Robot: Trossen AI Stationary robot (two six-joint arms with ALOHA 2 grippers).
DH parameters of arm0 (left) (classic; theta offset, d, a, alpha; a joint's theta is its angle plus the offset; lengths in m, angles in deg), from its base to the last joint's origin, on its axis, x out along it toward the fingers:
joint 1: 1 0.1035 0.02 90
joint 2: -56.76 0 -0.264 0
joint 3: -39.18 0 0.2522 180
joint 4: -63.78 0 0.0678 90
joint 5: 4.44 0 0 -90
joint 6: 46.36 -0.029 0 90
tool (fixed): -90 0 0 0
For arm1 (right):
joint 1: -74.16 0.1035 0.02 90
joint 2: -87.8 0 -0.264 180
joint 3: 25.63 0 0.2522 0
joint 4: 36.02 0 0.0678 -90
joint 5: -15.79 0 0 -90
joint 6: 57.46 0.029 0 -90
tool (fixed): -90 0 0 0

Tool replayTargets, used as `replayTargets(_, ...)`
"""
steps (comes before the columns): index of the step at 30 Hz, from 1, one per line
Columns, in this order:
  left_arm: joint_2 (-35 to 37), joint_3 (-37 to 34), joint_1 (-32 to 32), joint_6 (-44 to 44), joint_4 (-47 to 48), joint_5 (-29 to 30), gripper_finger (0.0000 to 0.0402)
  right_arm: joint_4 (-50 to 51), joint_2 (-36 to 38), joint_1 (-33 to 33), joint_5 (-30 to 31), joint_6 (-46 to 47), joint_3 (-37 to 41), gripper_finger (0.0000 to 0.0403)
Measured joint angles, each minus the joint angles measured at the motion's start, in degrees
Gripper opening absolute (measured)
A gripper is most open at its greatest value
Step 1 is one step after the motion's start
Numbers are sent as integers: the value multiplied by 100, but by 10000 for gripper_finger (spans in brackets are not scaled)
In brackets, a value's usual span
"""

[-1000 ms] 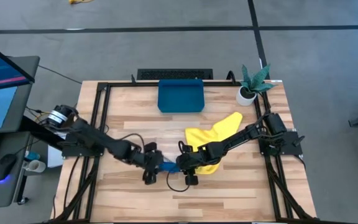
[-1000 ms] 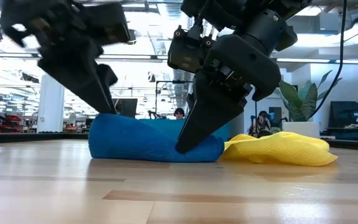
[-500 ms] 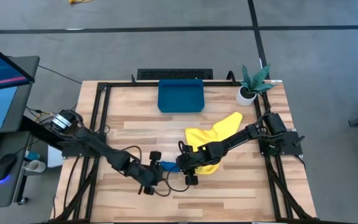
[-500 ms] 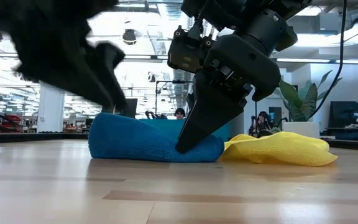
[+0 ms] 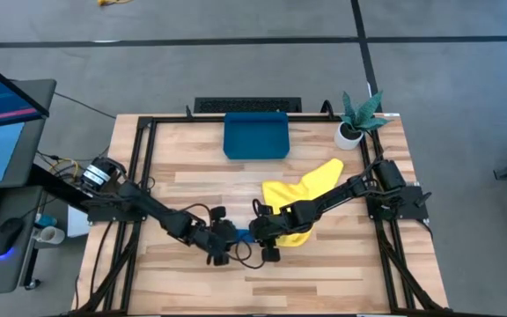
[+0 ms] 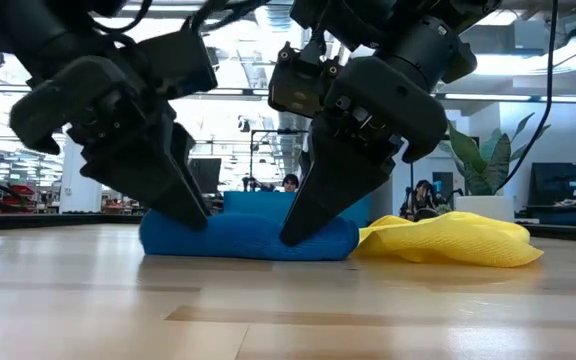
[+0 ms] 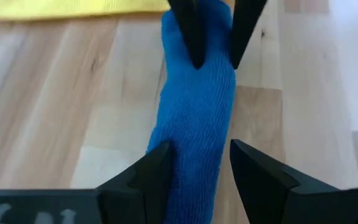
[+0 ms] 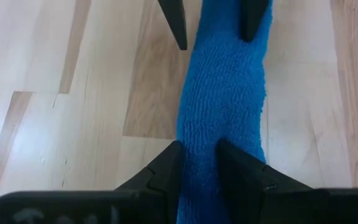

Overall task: Roll microfiber towels into tight, uniform cylinder then place into a basket
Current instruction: Put the rolled blue towel into the blue bin

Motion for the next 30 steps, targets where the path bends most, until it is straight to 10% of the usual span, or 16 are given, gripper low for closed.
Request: replayTargets(30,-243,-27,199,847,555,-838,158,-149,-9,-77,20,58,9,124)
